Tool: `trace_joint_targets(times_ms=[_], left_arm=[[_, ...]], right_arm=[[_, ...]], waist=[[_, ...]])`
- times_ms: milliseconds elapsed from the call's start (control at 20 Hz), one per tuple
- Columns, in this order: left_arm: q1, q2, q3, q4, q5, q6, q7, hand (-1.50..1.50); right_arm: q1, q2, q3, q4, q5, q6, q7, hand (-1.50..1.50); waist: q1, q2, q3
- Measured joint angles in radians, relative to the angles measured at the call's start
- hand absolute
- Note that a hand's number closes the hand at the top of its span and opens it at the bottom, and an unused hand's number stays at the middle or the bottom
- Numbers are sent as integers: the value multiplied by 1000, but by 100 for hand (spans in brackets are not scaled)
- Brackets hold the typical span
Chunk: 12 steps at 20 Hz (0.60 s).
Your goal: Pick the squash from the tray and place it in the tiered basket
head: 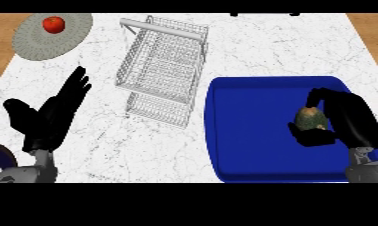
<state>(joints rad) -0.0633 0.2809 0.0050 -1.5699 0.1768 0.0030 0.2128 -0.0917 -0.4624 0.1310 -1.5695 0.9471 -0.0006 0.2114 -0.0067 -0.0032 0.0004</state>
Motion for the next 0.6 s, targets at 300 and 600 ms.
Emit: trace_joint_targets(times_ms=[300,600], left_arm=[[15,7,10,-12,1,-5,3,0],[27,-4,6,-37,-12,-5,14,0]], right_arm=[[-15,59,-93,-200,-202,-54,-86,150],[-52,81,-104,-436,-314,57,12,150]], waist=[[-8,-4,0],[0,-2,-1]])
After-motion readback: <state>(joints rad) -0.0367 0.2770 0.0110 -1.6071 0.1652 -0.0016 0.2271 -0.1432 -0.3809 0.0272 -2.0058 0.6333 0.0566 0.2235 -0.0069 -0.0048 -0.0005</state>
